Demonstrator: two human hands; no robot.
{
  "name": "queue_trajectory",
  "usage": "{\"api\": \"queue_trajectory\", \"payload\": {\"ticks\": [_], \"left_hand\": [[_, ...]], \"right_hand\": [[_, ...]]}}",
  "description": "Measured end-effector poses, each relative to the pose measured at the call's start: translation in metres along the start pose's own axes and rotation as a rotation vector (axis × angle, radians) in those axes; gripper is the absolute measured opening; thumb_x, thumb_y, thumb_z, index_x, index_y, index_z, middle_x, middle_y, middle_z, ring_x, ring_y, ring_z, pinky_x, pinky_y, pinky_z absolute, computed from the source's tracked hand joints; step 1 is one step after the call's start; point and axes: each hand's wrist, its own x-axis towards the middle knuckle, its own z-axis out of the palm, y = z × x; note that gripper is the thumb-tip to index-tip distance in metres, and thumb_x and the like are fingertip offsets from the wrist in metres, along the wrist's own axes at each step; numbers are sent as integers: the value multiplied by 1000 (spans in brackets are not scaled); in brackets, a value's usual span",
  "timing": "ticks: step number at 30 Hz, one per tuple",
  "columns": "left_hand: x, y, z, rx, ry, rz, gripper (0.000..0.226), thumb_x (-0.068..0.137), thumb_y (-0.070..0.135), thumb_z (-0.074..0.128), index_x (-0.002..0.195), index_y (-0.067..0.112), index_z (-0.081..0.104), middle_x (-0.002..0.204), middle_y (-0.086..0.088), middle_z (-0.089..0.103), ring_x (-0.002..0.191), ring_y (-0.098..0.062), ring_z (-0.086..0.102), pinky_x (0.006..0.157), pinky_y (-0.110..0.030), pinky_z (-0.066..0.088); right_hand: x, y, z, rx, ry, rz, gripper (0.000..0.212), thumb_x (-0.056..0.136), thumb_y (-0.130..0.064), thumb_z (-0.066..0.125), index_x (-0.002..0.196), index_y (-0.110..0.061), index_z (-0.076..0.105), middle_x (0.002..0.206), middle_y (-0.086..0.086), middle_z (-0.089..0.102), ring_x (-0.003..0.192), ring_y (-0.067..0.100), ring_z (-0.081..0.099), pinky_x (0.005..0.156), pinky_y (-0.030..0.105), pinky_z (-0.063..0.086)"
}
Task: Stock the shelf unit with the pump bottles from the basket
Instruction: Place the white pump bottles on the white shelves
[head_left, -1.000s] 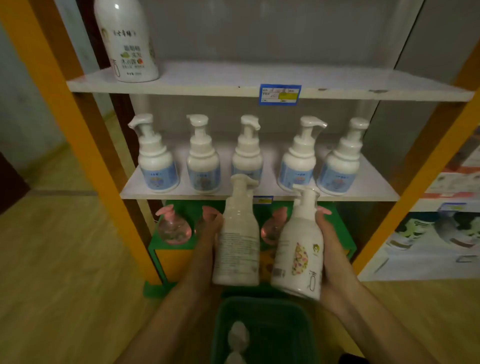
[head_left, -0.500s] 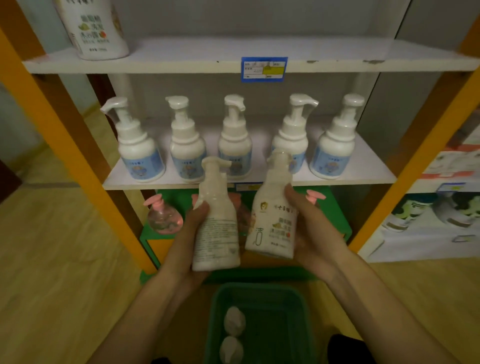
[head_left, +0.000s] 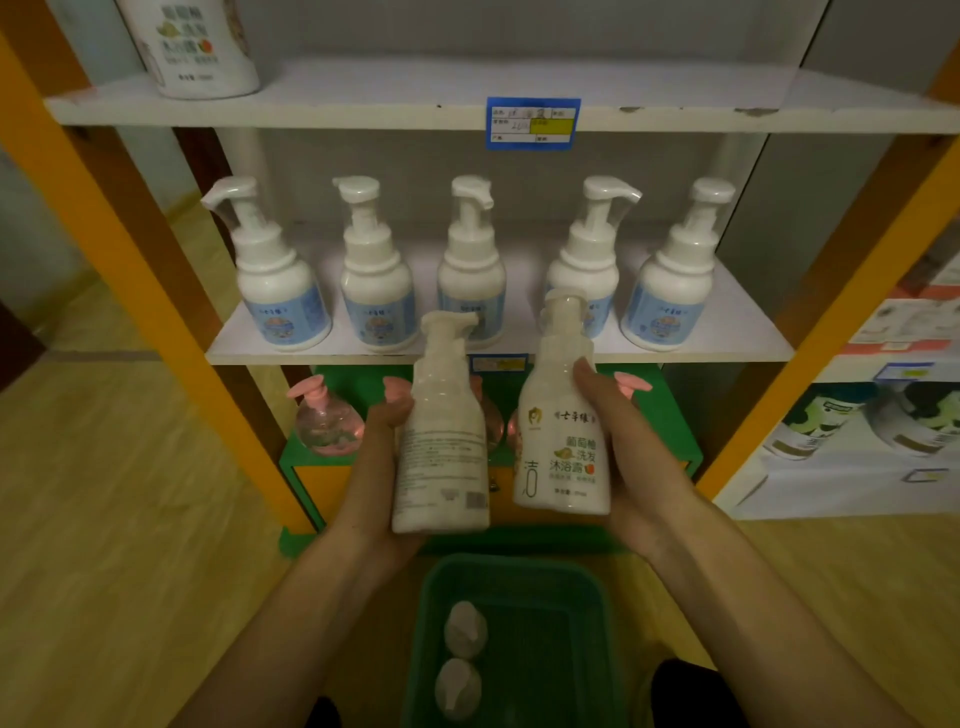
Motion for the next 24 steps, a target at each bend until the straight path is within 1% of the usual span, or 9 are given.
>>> {"api": "queue_trajectory", "payload": {"ticks": [2, 4, 6, 10, 13, 16, 19, 21, 24], "left_hand": [[1, -1, -1, -58, 44, -40, 37, 77, 50, 58, 77, 16, 74, 73, -9, 72, 65, -23, 71, 54, -34, 55], [0, -1, 0, -135, 72, -93, 41, 83, 47, 53, 69, 14, 74, 68, -9, 70, 59, -22, 69, 52, -34, 55], [0, -2, 1, -222, 58, -134, 48, 85, 45, 51, 60, 12, 75, 65, -8, 69, 58, -22, 69, 52, -35, 55], [-1, 0, 3, -216, 1, -108, 45, 80, 56, 58, 75, 16, 79, 76, -8, 72, 67, -21, 71, 59, -36, 57], [-1, 2, 4, -136, -21, -83, 35, 71, 50, 66, 80, 19, 78, 81, -9, 74, 72, -23, 72, 59, -37, 57], [-1, 2, 4, -125, -2, -79, 35, 71, 47, 68, 88, 18, 75, 83, -11, 74, 72, -26, 72, 59, -37, 57], [1, 1, 2, -157, 9, -48, 35, 79, 48, 58, 75, 19, 78, 77, -8, 74, 67, -22, 72, 56, -34, 56], [0, -1, 2, -206, 19, -54, 38, 76, 44, 55, 63, 17, 78, 69, -8, 73, 61, -21, 71, 53, -34, 56], [-1, 1, 1, -260, 20, -89, 38, 71, 42, 57, 64, 12, 78, 70, -10, 72, 61, -25, 70, 60, -39, 58]], "right_hand": [[1, 2, -1, -3, 2, 17, 60, 69, -49, 71, 120, -19, 60, 103, 13, 72, 92, 29, 71, 70, 42, 56], [3, 4, -1, -5, 7, 36, 52, 67, -52, 71, 108, -21, 68, 102, 13, 72, 92, 29, 70, 72, 43, 55], [4, 6, 0, -4, 13, 49, 53, 66, -54, 70, 107, -21, 69, 103, 15, 71, 93, 30, 69, 76, 45, 53], [4, 6, 1, -24, 11, 51, 58, 65, -56, 70, 110, -20, 68, 104, 15, 71, 93, 30, 69, 76, 45, 53], [3, 6, 2, -32, 14, 49, 53, 66, -55, 68, 106, -20, 69, 101, 14, 72, 89, 29, 70, 75, 44, 53], [2, 5, 3, -32, 16, 43, 53, 69, -54, 67, 108, -20, 68, 102, 14, 71, 91, 29, 69, 76, 45, 53], [0, 5, 4, -39, 28, 35, 58, 69, -55, 66, 115, -19, 64, 105, 15, 70, 93, 30, 67, 75, 44, 53], [0, 4, 4, -40, 36, 29, 59, 69, -55, 65, 116, -19, 64, 105, 15, 70, 92, 29, 68, 73, 43, 53], [0, 5, 4, -46, 33, 18, 57, 69, -55, 65, 114, -19, 65, 103, 14, 71, 91, 28, 68, 71, 42, 54]]}}
